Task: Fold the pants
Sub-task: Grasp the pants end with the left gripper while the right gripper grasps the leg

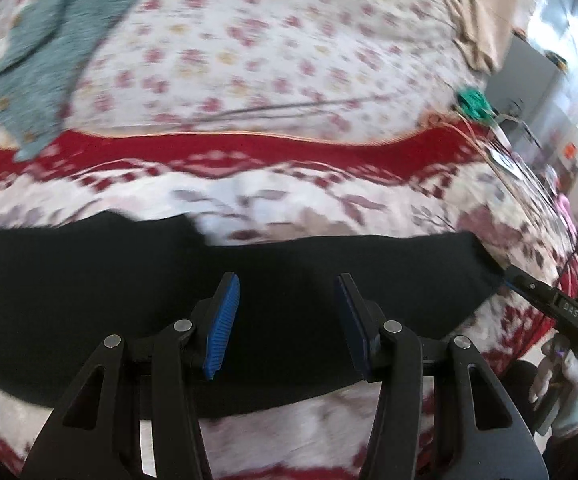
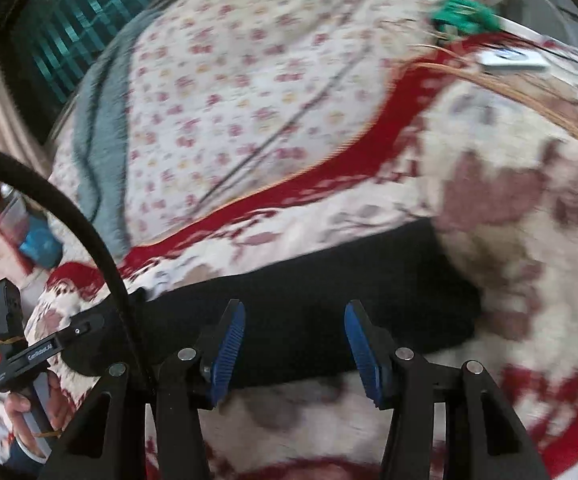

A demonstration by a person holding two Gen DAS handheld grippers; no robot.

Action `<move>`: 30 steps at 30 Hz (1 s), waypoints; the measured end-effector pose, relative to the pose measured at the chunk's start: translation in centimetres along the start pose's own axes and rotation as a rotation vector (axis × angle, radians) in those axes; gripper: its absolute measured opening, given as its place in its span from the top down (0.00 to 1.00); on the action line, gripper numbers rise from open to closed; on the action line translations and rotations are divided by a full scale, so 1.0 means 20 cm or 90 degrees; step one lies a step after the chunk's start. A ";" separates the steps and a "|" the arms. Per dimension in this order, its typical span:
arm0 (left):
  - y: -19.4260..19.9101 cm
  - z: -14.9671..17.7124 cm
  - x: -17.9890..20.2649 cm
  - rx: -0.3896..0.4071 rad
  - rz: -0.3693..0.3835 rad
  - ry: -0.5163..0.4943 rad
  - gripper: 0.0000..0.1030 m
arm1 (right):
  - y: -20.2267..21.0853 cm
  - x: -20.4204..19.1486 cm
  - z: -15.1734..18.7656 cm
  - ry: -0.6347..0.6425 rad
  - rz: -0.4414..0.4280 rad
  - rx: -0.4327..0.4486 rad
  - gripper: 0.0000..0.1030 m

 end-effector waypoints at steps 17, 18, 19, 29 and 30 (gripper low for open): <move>-0.47 -0.12 0.67 -0.141 0.173 -0.172 0.51 | -0.12 0.36 0.04 -0.164 0.008 -0.063 0.34; -0.49 -0.13 0.69 -0.146 0.181 -0.184 0.51 | -0.12 0.35 0.03 -0.167 0.005 -0.053 0.34; -0.52 -0.14 0.72 -0.153 0.194 -0.195 0.51 | -0.13 0.35 0.03 -0.168 0.003 -0.046 0.33; -0.76 -0.09 0.91 -0.242 0.244 -0.352 0.51 | -0.11 0.37 0.01 -0.195 -0.030 -0.019 0.32; -0.78 -0.08 0.91 -0.249 0.252 -0.359 0.51 | -0.11 0.37 0.01 -0.197 -0.031 -0.017 0.32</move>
Point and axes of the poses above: each gripper's, at about its wrist camera, not at the fingertips, and y roughly against the way its jaws point, x to its right, z to its underside, the point moved 10 cm from there along -y, roughly the way its jaws point, and after that the axes turned 2 degrees about -z, right-handed, at the moved point
